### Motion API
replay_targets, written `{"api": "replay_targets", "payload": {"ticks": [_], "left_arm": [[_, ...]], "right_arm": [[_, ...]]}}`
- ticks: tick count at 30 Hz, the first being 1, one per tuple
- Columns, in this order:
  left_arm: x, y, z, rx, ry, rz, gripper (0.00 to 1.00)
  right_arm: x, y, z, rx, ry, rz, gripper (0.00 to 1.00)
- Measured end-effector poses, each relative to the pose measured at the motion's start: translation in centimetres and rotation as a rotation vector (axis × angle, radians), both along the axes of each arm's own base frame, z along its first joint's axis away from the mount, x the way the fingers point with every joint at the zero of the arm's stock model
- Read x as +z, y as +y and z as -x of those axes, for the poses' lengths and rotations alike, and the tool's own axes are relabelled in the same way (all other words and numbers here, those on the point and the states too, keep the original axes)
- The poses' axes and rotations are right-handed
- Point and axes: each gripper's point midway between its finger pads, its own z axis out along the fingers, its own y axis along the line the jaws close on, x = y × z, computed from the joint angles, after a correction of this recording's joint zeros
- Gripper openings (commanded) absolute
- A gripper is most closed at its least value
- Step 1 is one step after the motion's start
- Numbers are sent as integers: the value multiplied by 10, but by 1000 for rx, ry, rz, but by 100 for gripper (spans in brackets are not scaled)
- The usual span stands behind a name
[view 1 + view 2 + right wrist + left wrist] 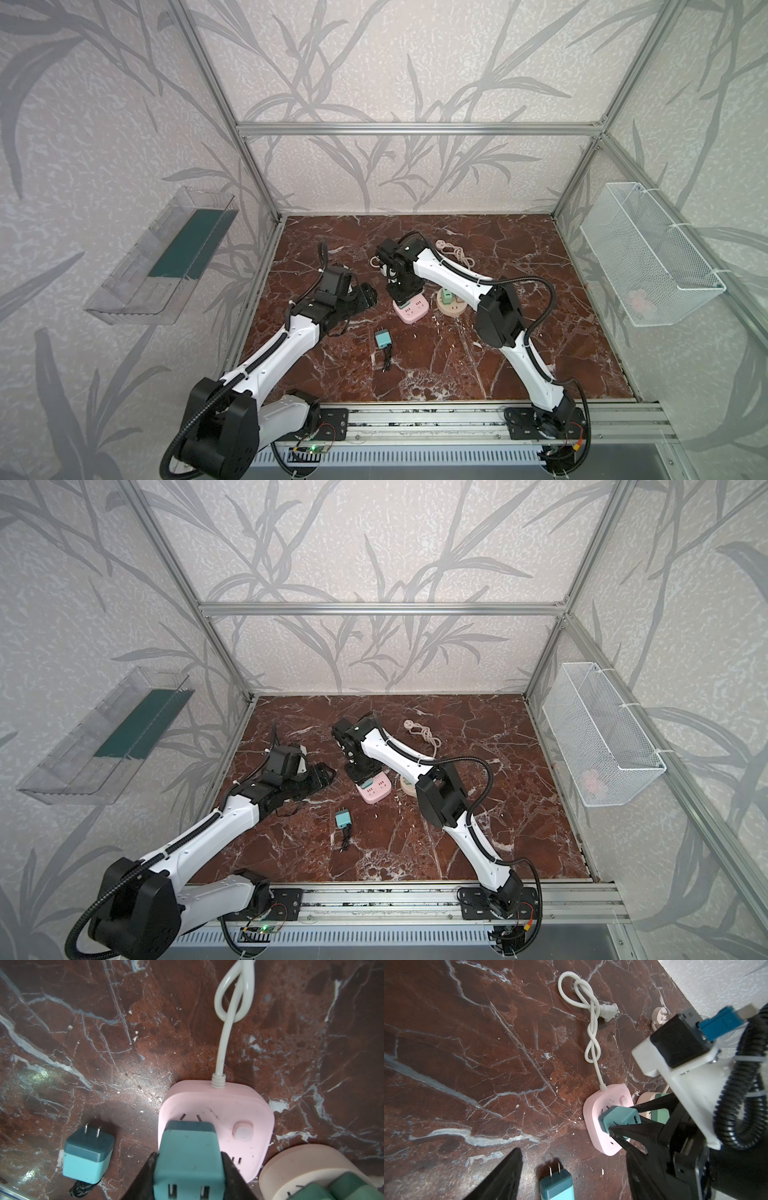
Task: Insert the plug
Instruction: 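Press the teal adapter down into the pink square strip with right gripper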
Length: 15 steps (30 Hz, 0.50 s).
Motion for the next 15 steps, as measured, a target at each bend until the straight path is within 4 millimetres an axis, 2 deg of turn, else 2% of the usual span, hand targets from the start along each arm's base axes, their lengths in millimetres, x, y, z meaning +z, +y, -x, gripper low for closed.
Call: {"api": "replay_targets", "payload": {"ticks": [7,10,15], "left_arm": [[4,2,1,5,-11,-2,78],[4,2,3,5,-7,-5,77],[4,3,3,5,-7,-9,78]], "right_arm": [[1,0,0,-3,0,0,31],[1,0,0,-3,-1,-1,39],[2,0,0,-7,-3,-2,56]]}}
